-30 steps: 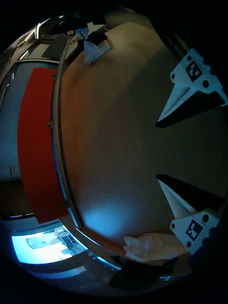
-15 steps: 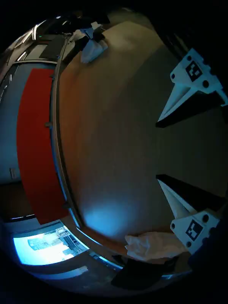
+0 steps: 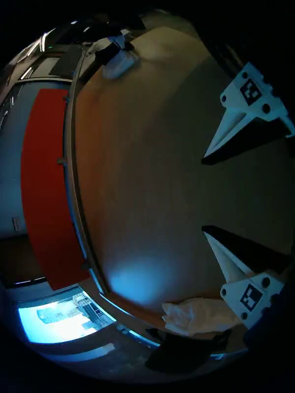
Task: Fold towel
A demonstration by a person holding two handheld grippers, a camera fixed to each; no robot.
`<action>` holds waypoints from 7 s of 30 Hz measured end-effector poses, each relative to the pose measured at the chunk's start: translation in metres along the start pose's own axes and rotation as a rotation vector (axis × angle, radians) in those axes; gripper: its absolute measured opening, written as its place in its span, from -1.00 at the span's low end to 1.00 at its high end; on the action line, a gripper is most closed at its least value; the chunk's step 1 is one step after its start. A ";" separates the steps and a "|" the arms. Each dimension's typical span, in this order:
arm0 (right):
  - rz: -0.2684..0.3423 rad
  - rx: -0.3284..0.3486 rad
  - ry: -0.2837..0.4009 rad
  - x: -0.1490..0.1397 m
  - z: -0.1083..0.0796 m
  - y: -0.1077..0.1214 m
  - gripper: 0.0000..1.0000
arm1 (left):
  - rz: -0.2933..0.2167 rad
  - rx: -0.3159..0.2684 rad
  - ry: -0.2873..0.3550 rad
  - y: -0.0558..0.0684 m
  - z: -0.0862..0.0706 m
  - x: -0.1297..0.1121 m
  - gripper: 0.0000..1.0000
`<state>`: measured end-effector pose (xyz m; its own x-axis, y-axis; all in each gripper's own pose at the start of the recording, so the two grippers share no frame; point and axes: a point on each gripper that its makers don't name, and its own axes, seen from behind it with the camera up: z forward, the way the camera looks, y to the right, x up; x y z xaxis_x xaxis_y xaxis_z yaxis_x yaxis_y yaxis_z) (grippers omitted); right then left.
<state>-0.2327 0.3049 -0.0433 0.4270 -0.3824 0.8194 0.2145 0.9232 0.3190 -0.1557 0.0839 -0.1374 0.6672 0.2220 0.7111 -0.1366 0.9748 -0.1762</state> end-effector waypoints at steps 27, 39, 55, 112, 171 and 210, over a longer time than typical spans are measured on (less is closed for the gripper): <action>0.008 -0.014 0.021 -0.001 -0.004 -0.005 -0.10 | 0.004 -0.010 -0.003 0.007 0.002 0.000 0.82; 0.003 0.017 0.065 0.014 -0.009 -0.025 0.33 | 0.008 -0.016 0.002 0.007 0.002 0.002 0.82; -0.001 0.096 0.122 0.046 0.000 -0.081 0.37 | -0.008 -0.005 0.005 -0.001 -0.002 -0.003 0.82; -0.050 0.155 0.132 0.053 0.004 -0.119 -0.89 | -0.017 0.011 -0.002 -0.013 -0.006 -0.010 0.82; 0.294 0.020 0.425 0.103 -0.053 -0.129 0.74 | -0.120 -0.019 0.062 -0.020 0.004 0.009 0.82; 0.283 -0.146 0.890 0.228 -0.161 -0.122 0.99 | -0.113 -0.011 0.237 -0.039 0.002 0.063 0.82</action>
<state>-0.0201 0.0986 0.0283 0.9808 -0.0902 0.1730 0.0825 0.9953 0.0514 -0.1101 0.0595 -0.0844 0.8306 0.0991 0.5479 -0.0441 0.9926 -0.1128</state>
